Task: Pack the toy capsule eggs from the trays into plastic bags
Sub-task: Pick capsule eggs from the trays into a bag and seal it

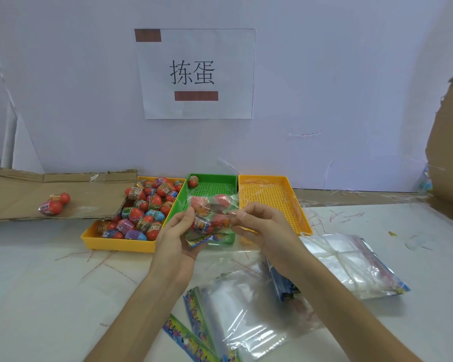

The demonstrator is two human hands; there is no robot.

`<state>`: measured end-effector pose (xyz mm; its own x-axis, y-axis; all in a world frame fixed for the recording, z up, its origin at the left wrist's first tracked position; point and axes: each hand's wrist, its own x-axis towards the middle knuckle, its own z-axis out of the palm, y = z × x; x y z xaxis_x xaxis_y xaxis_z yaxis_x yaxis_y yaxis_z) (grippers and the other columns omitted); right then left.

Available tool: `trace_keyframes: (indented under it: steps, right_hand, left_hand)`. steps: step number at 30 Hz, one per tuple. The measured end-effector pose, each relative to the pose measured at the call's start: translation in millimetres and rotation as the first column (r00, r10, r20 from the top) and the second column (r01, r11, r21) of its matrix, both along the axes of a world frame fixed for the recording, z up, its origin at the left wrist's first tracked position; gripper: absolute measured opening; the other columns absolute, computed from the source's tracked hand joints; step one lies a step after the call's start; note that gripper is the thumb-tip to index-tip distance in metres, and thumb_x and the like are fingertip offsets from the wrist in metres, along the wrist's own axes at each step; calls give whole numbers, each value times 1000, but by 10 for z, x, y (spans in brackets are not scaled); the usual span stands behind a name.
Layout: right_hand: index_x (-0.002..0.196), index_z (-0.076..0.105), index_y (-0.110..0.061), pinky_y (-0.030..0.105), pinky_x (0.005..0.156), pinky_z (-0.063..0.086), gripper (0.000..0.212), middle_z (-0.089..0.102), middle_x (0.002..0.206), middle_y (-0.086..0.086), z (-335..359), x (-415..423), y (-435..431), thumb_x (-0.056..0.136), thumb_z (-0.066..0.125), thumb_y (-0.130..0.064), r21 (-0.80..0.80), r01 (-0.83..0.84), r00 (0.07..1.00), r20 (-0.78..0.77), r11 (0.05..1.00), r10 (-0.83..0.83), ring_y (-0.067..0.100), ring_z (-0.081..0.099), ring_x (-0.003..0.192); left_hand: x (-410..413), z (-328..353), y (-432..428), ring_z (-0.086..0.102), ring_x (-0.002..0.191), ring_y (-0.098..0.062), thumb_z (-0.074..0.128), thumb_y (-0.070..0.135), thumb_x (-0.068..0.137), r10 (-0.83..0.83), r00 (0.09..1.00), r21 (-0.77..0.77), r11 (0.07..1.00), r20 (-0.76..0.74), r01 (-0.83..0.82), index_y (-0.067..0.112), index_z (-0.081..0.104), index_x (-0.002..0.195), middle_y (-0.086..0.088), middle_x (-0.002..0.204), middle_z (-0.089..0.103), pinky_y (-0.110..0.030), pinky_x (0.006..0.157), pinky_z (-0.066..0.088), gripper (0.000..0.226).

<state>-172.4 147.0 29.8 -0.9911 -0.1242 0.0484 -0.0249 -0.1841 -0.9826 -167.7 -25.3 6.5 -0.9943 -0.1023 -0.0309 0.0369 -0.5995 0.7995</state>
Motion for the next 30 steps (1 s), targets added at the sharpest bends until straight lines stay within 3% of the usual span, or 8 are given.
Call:
trace_keyframes:
  steps: [4,9,13,19,23,27,30]
  right_hand:
    - [75,69,-10,28,90,57,22,73,105,21,-7,2,-11,96,64,-5,11,-14,1000,-10,1000,14,20,72,102]
    - [66,71,-21,33,100,54,32,69,91,7,-24,4,-32,95,66,-10,62,-38,999,-13,997,39,17,68,98]
    - [69,68,-17,26,88,54,30,69,79,-1,-17,-3,-21,96,64,-7,54,-57,998,-14,997,58,11,68,87]
    - [74,63,-14,33,83,53,24,71,91,8,-37,-18,-21,97,63,-11,60,-30,998,59,998,26,22,68,98]
    - [79,61,-9,35,76,58,18,72,93,13,-33,-19,-19,97,62,-6,-85,-51,984,166,995,65,25,71,94]
    - [84,60,-9,27,65,58,12,72,94,12,-19,-12,-1,87,71,-8,-243,-63,970,214,968,117,20,73,84]
    - [112,63,-6,26,69,59,35,73,102,10,-5,-11,44,80,76,-14,-381,-147,942,227,913,246,20,72,85]
  left_hand:
    - [-2,-11,5,72,70,-11,61,22,94,-19,1000,31,999,8,19,13,70,100,-1,84,75,-29,59,61,14]
    - [31,29,7,71,82,-15,63,29,82,-39,999,60,997,3,39,11,70,108,-6,95,74,-38,80,59,32]
    - [51,59,6,65,99,-22,64,28,81,-53,998,114,992,30,50,8,66,118,-11,108,68,-43,93,53,42]
    - [59,53,10,68,86,-17,64,26,82,-105,994,109,989,25,102,13,67,106,-5,97,68,-33,74,57,28]
    - [59,52,19,65,90,-19,65,23,80,-105,994,126,987,40,99,12,67,101,-5,93,66,-28,64,60,23]
    - [72,53,26,70,90,-19,65,20,79,-131,991,167,978,41,122,11,69,105,-7,100,70,-28,64,61,28]
    - [82,56,14,74,89,-18,65,21,81,-168,986,182,970,7,164,11,74,109,-8,108,72,-27,67,63,31]
